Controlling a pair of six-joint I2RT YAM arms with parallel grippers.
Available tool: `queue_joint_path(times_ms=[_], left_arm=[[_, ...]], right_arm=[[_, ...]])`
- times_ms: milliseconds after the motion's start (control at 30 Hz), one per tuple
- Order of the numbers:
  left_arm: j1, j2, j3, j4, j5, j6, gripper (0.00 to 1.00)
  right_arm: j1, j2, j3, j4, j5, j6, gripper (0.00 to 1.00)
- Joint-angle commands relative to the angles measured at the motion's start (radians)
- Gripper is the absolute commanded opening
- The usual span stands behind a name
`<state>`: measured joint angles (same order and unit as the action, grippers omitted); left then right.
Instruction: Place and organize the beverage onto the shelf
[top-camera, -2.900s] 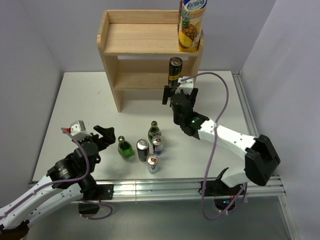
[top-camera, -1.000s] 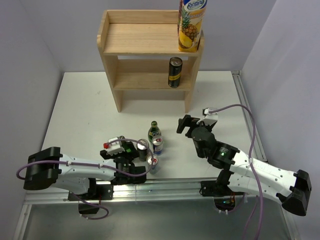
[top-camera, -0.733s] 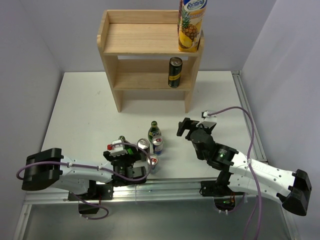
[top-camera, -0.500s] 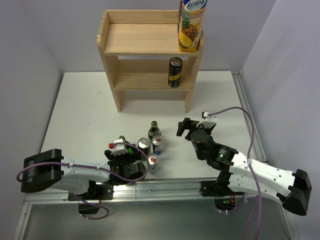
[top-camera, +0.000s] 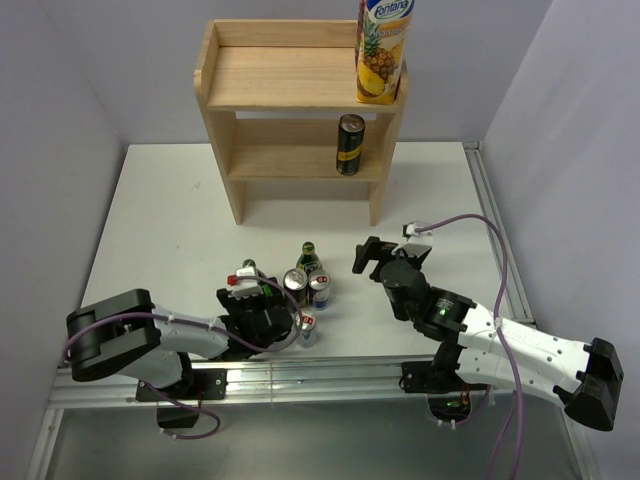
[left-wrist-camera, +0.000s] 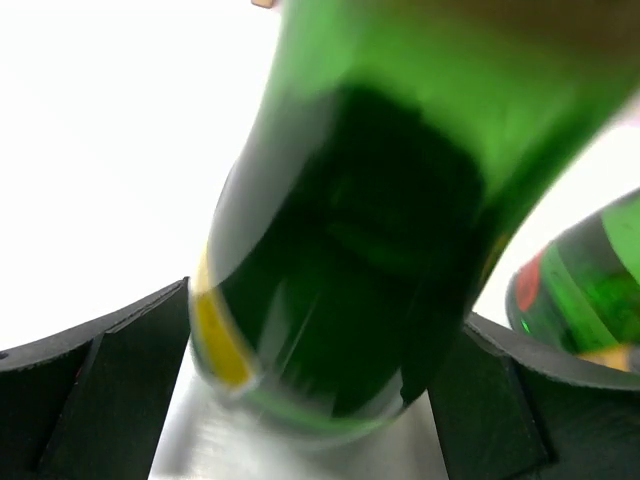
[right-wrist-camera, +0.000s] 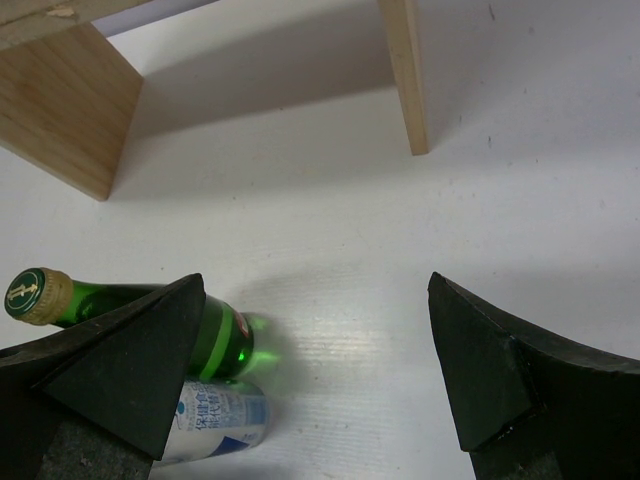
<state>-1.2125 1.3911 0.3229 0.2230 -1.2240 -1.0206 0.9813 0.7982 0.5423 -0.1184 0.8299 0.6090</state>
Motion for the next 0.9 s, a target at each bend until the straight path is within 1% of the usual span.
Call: queue_joint_path(times_ms=[0, 133, 300, 400, 433, 500, 533, 700, 867], left_arm=[[0.034, 0.051, -0.018, 0.17, 0.07, 0.109, 0.97], [0.064, 0.114, -0.012, 0.251, 0.086, 0.158, 0.96], [0.102, 0.184, -0.021, 0.416, 0.113, 0.252, 0.95], [0.116, 0.21, -0.025, 0.492, 0.119, 0.301, 0.94], [0.12, 0.215, -0.028, 0.522, 0.129, 0.338, 0.94], [0.129, 0.227, -0.028, 0.567, 0.133, 0.353, 0.94], [0.133, 0.232, -0.033, 0.594, 0.141, 0.397, 0.94], [0.157, 0.264, -0.041, 0.688, 0.149, 0.465, 0.93], [0.174, 0.313, -0.05, 0.831, 0.146, 0.547, 0.92]], right_arm=[[0.01, -0.002, -0.016, 0.033, 0.017, 0.014, 1.0], [0.01, 0.003, -0.022, 0.037, 0.02, 0.015, 1.0], [0.011, 0.006, -0.025, 0.043, 0.02, 0.011, 1.0], [0.011, 0.007, -0.025, 0.046, 0.018, 0.008, 1.0], [0.01, 0.007, -0.027, 0.046, 0.02, 0.006, 1.0], [0.01, 0.007, -0.031, 0.052, 0.017, 0.005, 1.0], [0.011, 0.007, -0.033, 0.056, 0.017, 0.005, 1.0], [0.011, 0.021, -0.038, 0.071, 0.012, -0.002, 1.0], [0.01, 0.039, -0.044, 0.1, 0.002, -0.006, 1.0]])
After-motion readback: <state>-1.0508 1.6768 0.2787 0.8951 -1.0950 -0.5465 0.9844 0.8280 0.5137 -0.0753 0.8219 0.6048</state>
